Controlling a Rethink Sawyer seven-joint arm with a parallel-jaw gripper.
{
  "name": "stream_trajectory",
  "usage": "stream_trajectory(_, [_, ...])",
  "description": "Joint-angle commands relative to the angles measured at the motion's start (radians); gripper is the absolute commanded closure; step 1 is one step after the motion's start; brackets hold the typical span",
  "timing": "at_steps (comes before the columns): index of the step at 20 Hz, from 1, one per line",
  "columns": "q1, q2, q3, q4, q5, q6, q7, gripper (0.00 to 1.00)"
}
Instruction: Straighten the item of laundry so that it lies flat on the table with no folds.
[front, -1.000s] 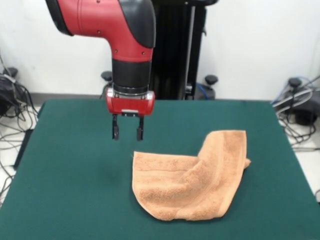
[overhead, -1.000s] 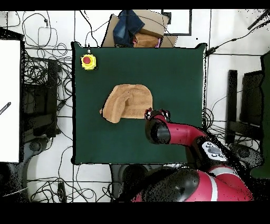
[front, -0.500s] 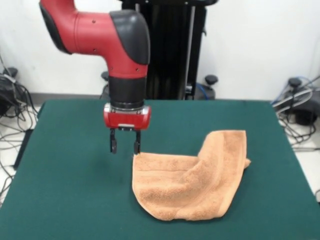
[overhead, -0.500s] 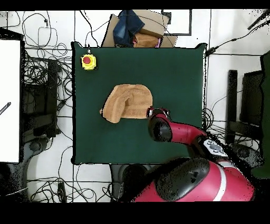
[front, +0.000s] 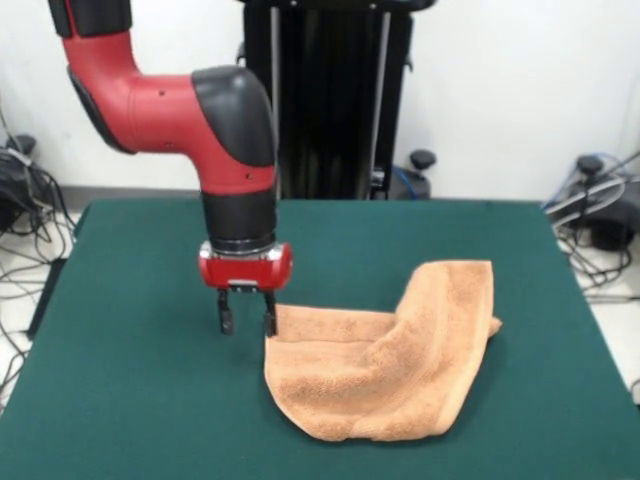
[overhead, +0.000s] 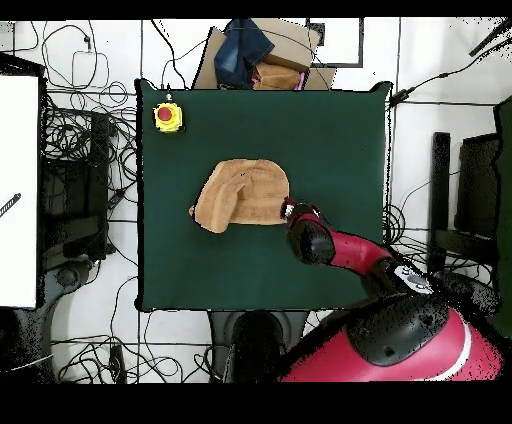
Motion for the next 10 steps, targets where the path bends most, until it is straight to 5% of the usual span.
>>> stream_trajectory(1, [-0.007,0.065,0.194,-0.046,-0.048,0.012,0.088,0.00])
stream_trajectory(10, [-0.106,0.059,0.347,0.112,-0.033,0.036,0.126,0.00])
